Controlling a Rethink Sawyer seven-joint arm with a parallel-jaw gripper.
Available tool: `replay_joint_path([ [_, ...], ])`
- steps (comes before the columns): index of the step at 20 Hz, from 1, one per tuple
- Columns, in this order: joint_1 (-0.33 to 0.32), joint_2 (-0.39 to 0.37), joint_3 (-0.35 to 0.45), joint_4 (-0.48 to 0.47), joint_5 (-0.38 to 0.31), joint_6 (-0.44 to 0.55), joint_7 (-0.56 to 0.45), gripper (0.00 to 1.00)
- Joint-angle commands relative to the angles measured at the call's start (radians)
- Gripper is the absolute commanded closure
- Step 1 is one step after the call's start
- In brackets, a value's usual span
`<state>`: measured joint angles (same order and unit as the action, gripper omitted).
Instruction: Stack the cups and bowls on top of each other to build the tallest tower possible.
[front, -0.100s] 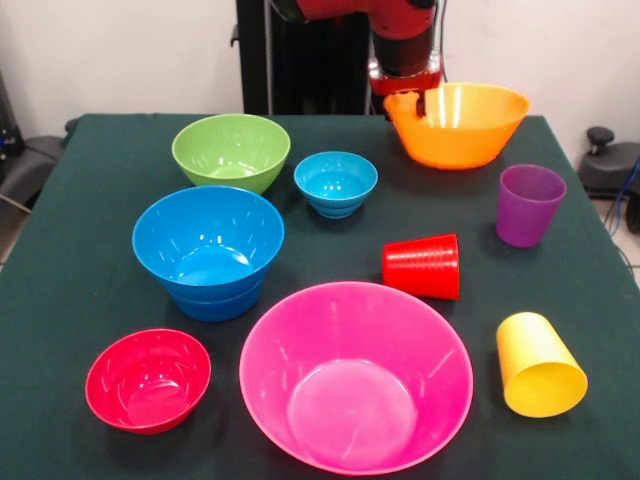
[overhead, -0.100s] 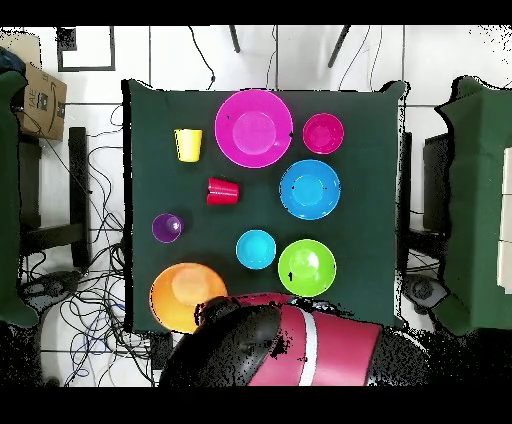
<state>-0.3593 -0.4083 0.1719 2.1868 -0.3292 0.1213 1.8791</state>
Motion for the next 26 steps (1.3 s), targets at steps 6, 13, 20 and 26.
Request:
replay_joint_path([
  [6,0.029,0.034,0.005,-0.131,0.034,-0.134,0.158,1.00],
  [13,0.000,0.021,0.045,-0.115,0.064,-0.105,0.170,1.00],
  [20,-0.023,-0.033,0.076,-0.112,0.151,0.103,0.158,1.00],
  [26,-0.005,-0.122,0.067,-0.123,0.223,0.229,0.136,1.00],
])
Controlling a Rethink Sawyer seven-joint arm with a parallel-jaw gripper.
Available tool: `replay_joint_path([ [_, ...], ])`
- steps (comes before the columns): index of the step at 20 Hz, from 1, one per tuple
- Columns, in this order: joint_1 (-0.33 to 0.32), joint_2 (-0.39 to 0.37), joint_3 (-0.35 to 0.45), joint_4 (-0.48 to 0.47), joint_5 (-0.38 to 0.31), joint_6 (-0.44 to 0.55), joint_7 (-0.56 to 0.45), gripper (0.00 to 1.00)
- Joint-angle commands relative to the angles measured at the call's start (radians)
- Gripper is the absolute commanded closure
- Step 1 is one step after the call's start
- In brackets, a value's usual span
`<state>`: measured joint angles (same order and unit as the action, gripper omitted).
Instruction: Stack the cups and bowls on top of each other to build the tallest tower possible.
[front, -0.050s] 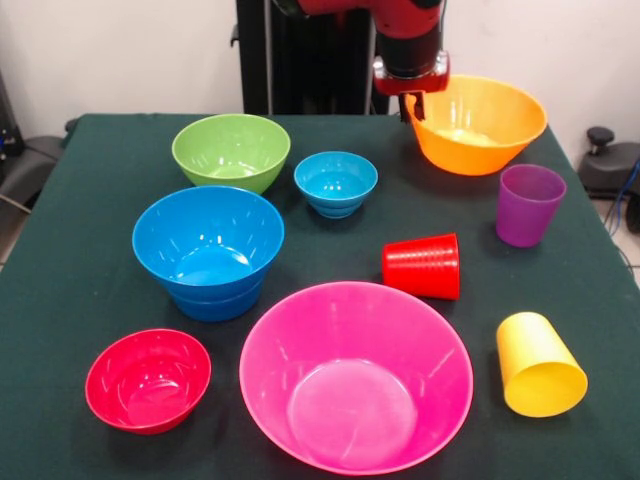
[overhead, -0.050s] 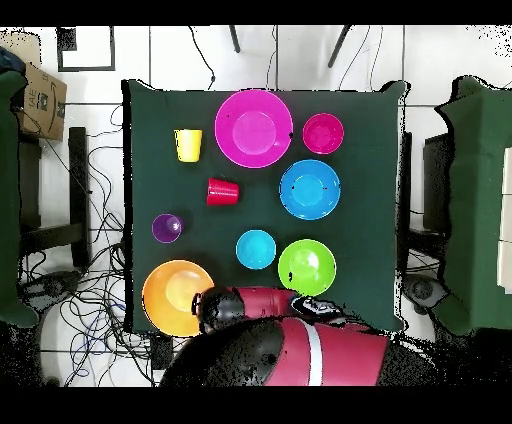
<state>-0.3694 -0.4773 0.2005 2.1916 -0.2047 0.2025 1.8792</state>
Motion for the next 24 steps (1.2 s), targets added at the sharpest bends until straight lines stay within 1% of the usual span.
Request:
replay_joint_path([
  [1,0.004,-0.070,0.042,-0.125,0.112,0.165,0.137,1.00],
  [5,0.007,-0.127,0.047,-0.135,0.151,0.255,0.125,1.00],
  [11,-0.009,-0.166,0.061,-0.135,0.189,0.340,0.112,1.00],
  [13,-0.028,-0.160,0.075,-0.134,0.212,0.374,0.108,1.00],
  [16,-0.031,-0.159,0.071,-0.147,0.234,0.431,0.105,1.00],
  [21,-0.035,-0.164,0.065,-0.180,0.248,0.543,0.086,1.00],
  [24,-0.045,-0.182,0.070,-0.191,0.252,0.624,0.069,1.00],
])
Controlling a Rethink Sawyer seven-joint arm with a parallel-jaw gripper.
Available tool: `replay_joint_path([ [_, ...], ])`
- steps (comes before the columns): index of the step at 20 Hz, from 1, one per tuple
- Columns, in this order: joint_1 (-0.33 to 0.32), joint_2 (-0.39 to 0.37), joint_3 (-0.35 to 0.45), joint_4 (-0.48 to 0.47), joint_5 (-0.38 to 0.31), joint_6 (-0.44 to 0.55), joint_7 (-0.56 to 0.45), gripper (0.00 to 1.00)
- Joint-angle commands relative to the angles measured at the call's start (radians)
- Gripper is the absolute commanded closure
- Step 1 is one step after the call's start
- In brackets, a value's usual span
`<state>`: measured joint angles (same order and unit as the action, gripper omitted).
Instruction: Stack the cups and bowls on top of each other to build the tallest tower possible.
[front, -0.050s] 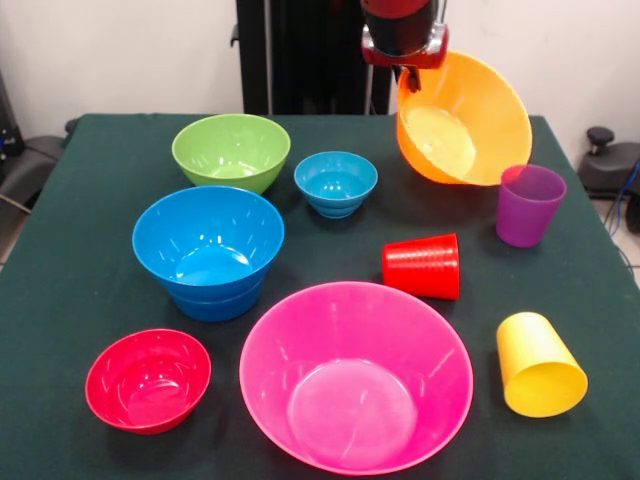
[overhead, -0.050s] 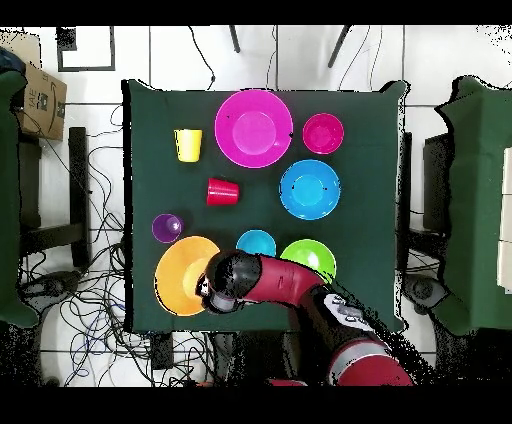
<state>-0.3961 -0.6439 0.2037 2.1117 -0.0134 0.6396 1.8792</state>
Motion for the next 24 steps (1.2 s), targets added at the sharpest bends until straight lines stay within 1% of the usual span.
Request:
replay_joint_path([
  [1,-0.023,-0.022,0.071,-0.114,0.061,0.214,0.061,1.00],
  [7,-0.068,-0.049,0.113,-0.152,0.053,0.374,-0.010,1.00],
  [13,-0.104,-0.054,0.148,-0.191,0.022,0.466,-0.068,1.00],
  [16,-0.119,-0.057,0.163,-0.198,0.014,0.487,-0.083,1.00],
  [20,-0.146,-0.062,0.191,-0.190,0.005,0.483,-0.111,1.00],
  [23,-0.185,-0.053,0.235,-0.191,-0.025,0.445,-0.192,1.00],
  [24,-0.193,-0.051,0.245,-0.196,-0.032,0.447,-0.205,1.00],
])
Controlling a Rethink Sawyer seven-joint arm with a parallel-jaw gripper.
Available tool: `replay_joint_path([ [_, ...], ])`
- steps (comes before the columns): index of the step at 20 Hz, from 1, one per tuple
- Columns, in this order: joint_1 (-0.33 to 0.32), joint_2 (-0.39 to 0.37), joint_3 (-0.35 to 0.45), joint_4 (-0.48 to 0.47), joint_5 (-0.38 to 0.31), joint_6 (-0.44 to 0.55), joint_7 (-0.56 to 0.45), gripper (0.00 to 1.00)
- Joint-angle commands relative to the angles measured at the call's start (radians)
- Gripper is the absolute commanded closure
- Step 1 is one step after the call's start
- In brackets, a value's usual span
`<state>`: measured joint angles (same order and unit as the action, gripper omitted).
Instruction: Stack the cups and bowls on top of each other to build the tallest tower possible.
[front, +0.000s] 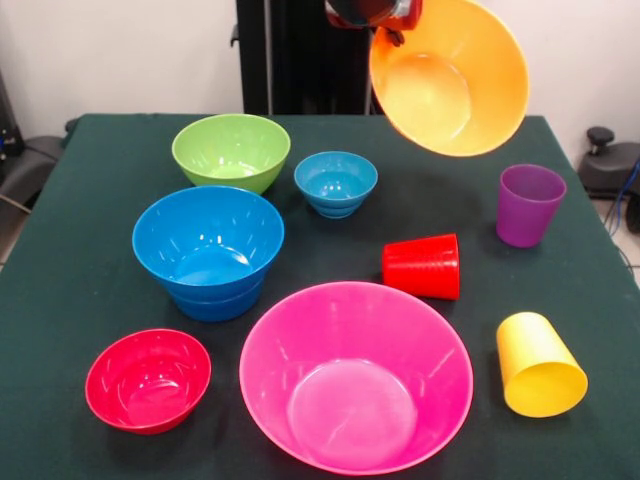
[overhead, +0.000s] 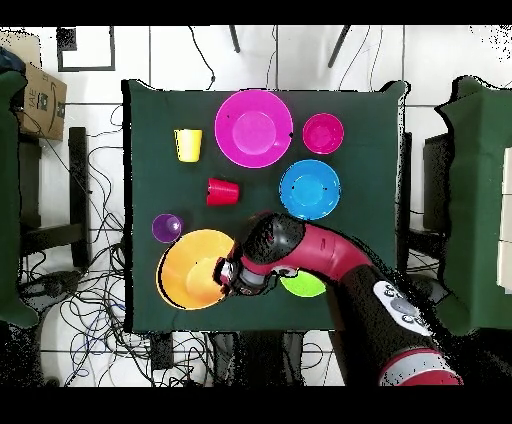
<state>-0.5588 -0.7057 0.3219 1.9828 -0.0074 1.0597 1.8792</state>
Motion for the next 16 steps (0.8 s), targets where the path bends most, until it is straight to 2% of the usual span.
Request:
replay_joint_path([
  [1,-0.047,0.013,0.148,-0.068,-0.048,0.029,-0.231,1.00],
  [4,-0.086,0.025,0.203,-0.078,-0.069,0.050,-0.290,1.00],
  [9,-0.156,0.090,0.320,-0.111,-0.095,0.127,-0.387,1.00],
  [16,-0.197,0.176,0.437,-0.192,-0.168,0.164,-0.473,1.00],
])
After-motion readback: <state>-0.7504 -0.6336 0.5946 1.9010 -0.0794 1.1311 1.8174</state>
